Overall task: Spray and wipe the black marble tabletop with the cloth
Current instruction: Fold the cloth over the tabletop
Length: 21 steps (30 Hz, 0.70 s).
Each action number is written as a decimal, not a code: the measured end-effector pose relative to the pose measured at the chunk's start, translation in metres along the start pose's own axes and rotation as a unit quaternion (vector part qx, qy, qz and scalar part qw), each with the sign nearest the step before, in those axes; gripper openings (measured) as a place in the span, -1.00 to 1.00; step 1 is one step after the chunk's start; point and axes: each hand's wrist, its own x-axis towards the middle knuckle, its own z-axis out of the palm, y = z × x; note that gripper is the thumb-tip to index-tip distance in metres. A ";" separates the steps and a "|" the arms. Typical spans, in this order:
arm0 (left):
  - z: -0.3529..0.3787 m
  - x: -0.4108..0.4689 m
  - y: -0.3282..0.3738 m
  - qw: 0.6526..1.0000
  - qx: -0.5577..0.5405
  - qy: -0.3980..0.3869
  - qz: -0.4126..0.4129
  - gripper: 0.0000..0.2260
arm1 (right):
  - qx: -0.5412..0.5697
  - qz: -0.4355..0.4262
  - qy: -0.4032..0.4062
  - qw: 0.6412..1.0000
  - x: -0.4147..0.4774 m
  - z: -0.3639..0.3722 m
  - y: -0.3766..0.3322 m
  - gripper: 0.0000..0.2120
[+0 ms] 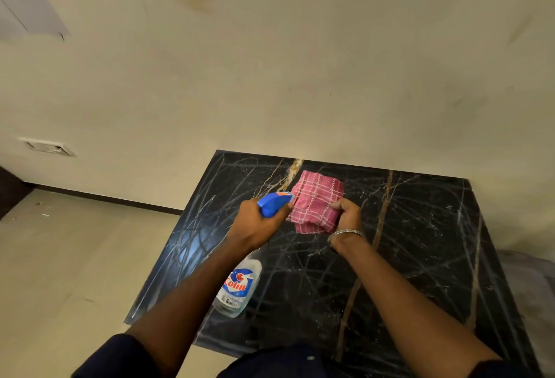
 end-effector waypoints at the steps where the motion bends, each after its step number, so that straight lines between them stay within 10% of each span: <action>1: -0.001 -0.001 0.000 1.000 0.004 -0.004 -0.001 -0.79 | 0.004 0.003 0.000 1.000 0.000 -0.001 0.002 -0.82; 12: -0.060 -0.010 -0.046 0.990 -0.053 0.102 -0.079 -0.81 | 0.026 0.033 0.000 0.999 0.029 0.052 0.029 -0.82; 21: -0.120 0.047 -0.104 0.989 -0.069 0.118 -0.058 -0.80 | -0.178 -0.072 -0.035 0.981 0.120 0.182 0.054 -0.83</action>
